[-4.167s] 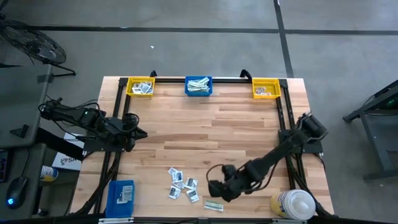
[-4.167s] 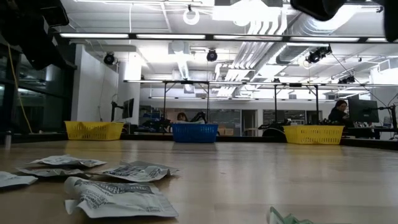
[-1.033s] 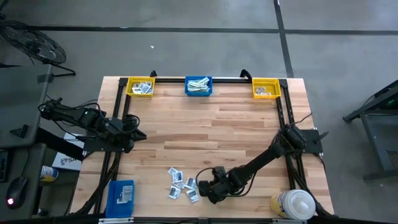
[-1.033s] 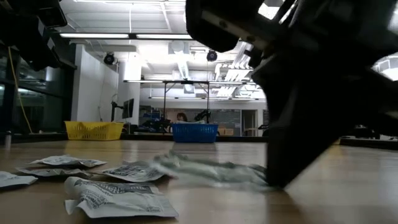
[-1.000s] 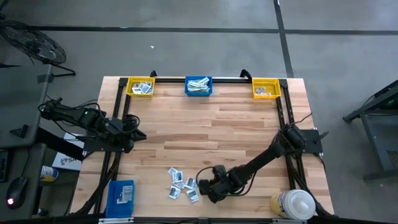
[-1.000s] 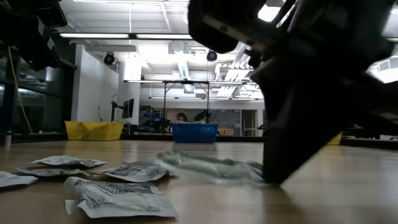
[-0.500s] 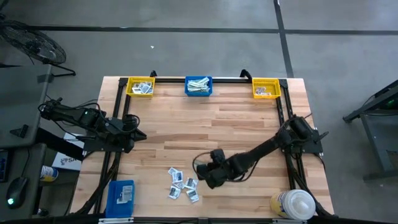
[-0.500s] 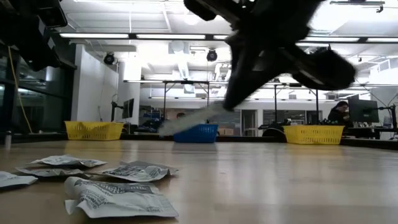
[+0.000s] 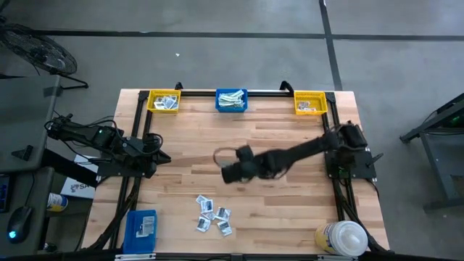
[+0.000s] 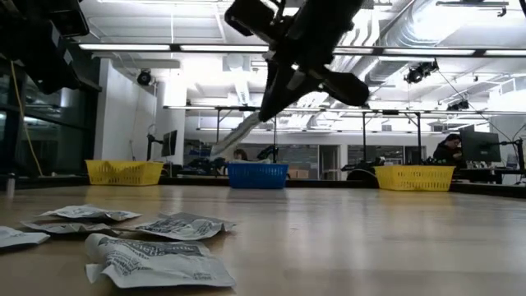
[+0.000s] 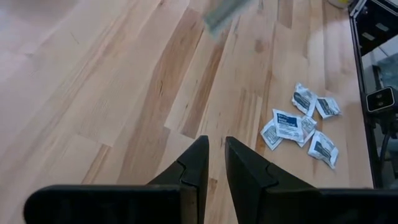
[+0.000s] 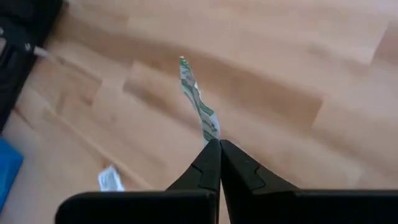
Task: Pick & Place First Aid Supplies
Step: Put the green bandage pack into the top blue bin
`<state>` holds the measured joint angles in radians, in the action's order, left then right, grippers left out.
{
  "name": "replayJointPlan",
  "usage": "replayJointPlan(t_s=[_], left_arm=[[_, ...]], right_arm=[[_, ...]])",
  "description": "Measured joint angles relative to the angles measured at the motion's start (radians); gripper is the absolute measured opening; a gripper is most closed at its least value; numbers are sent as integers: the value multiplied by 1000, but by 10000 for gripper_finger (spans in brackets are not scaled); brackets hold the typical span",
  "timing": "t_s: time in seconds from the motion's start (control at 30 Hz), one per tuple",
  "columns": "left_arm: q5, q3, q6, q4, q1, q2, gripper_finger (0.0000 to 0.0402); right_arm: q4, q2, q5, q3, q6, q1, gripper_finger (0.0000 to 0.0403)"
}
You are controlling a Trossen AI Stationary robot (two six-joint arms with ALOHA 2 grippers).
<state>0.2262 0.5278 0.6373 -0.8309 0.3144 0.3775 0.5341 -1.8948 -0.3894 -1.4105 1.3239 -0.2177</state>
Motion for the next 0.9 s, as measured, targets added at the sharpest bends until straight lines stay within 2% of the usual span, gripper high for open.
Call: replayJointPlan(t_s=[0.27,0.43,0.7,0.9], left_arm=[[3,0,0,16,0,0,53],[30,0,7,22,0,0,53],[127,0,77,22,0,0,53],[211,0,137,22,0,0,53]], right_arm=[[-50,77,114,-2,-344,273,0],[-106,85,247,-2,-527,443,0],[-165,85,411,-2,-699,661,0],[-210,72,493,-2,-771,752,0]])
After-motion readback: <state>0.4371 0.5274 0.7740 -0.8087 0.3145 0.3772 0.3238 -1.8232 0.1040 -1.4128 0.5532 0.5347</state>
